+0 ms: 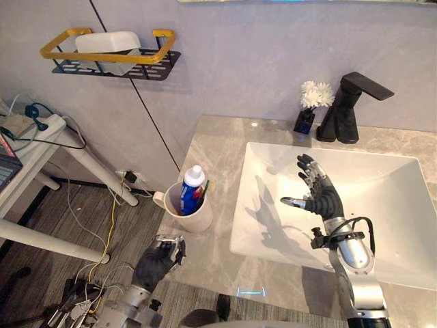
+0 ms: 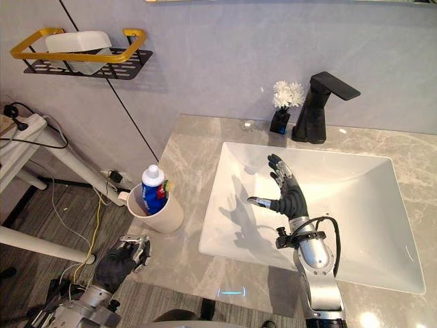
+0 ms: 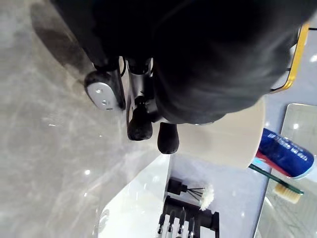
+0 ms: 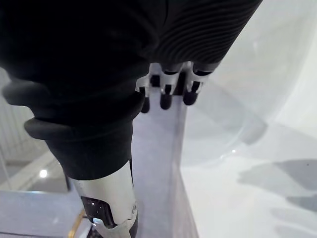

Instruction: Organize washtable

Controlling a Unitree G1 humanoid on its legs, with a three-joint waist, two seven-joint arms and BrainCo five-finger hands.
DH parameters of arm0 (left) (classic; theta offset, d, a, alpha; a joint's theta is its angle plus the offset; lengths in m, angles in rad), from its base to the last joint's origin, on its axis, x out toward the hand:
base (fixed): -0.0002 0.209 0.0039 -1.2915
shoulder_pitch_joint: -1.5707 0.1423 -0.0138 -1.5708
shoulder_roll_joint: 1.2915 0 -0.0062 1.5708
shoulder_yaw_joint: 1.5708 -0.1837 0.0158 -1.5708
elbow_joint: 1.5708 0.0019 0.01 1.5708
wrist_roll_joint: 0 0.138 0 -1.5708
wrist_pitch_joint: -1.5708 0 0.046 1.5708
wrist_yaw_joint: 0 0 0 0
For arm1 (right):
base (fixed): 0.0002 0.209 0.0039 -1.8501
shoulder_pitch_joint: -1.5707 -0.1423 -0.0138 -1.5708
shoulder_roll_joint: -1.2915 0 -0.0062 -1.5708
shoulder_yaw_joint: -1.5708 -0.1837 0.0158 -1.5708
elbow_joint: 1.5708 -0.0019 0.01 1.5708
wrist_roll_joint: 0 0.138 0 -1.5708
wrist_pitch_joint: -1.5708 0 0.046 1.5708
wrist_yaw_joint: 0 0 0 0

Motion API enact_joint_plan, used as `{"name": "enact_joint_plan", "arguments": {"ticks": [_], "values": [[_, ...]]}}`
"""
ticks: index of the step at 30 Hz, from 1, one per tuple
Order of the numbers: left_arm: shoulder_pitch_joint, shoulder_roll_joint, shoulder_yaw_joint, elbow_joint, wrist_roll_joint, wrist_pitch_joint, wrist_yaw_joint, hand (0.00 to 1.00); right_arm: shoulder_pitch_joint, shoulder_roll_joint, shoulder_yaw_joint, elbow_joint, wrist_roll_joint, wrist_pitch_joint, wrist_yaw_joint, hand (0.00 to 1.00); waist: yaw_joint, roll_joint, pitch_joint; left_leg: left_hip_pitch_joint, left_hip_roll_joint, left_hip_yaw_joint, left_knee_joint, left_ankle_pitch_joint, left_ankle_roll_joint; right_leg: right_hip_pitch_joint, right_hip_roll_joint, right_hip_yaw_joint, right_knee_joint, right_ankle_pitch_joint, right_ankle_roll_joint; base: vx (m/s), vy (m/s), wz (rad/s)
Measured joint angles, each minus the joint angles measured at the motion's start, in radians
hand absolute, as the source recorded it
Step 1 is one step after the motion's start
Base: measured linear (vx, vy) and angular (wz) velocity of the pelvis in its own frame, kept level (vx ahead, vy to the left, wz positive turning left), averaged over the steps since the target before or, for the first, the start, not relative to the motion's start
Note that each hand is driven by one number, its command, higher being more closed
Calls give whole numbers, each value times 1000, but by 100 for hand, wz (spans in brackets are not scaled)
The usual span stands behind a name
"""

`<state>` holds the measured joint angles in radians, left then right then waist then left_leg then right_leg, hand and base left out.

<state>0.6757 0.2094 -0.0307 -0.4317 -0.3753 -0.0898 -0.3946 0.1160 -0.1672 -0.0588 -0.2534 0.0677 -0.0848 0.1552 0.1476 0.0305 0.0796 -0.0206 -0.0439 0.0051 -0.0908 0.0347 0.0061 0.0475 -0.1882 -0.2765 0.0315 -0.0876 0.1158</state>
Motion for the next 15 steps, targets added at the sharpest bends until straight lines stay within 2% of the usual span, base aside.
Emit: {"name": "enact_joint_plan", "arguments": {"ticks": [7,15], "values": [[-25,0,-30,4,69,-8,2,100,0,-5,3,27,0,0,0,0,0,-1,0,1,0,3,0,0,0,0,0,1,0,1,1,0,0,0],[-45,-1,-48,4,130,-16,3,100,-1,-10,3,27,0,4,4,0,-2,-14,-6,1,4,25,0,0,0,-13,3,26,-1,10,5,-5,-5,-8]]}}
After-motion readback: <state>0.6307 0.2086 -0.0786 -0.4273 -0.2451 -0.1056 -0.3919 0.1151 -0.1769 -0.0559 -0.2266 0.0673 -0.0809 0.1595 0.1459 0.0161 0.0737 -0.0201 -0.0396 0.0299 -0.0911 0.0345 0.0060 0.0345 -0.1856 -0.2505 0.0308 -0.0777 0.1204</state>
